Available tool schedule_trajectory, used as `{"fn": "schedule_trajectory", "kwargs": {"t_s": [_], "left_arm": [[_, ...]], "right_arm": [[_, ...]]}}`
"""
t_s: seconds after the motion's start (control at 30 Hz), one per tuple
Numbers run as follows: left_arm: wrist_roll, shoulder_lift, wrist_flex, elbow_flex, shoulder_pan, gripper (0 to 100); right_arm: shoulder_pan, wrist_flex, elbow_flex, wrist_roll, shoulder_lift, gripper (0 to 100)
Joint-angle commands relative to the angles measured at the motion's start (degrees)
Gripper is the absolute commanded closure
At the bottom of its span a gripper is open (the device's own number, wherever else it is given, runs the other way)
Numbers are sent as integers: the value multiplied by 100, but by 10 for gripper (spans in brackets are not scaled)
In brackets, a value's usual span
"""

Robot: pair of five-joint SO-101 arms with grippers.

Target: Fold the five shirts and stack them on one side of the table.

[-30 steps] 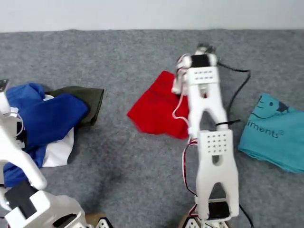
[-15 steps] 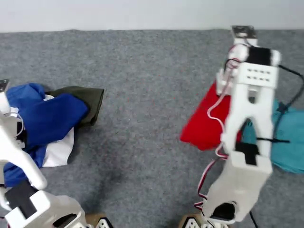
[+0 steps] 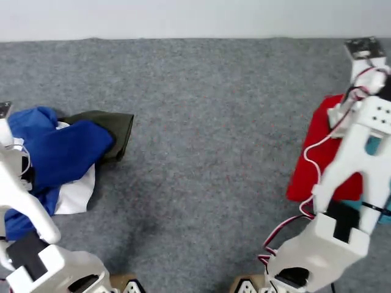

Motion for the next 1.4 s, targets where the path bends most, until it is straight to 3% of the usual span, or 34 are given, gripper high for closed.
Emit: {"fn": "schedule_trajectory", "kwargs": {"t_s": [0.0,0.63,0.8,0.87,1.1,1.27,1.37], "left_arm": [[26,-264,114,-31,26,983],[0,-255,114,-22,26,983],[-9,-255,114,-22,26,983],[-9,-255,114,-22,26,983],[-9,-255,114,-22,35,983],[-9,-255,79,-22,35,983],[-9,-255,79,-22,35,983]], "right_arm": [[347,-207,-18,220,-154,990],[1446,-2422,-53,237,1701,986],[1648,-2316,-53,237,1807,764],[1684,-2290,-105,229,1666,739],[1402,-1684,-211,220,884,819],[1191,-1244,-202,220,910,997],[1209,-558,-202,220,945,968]]}}
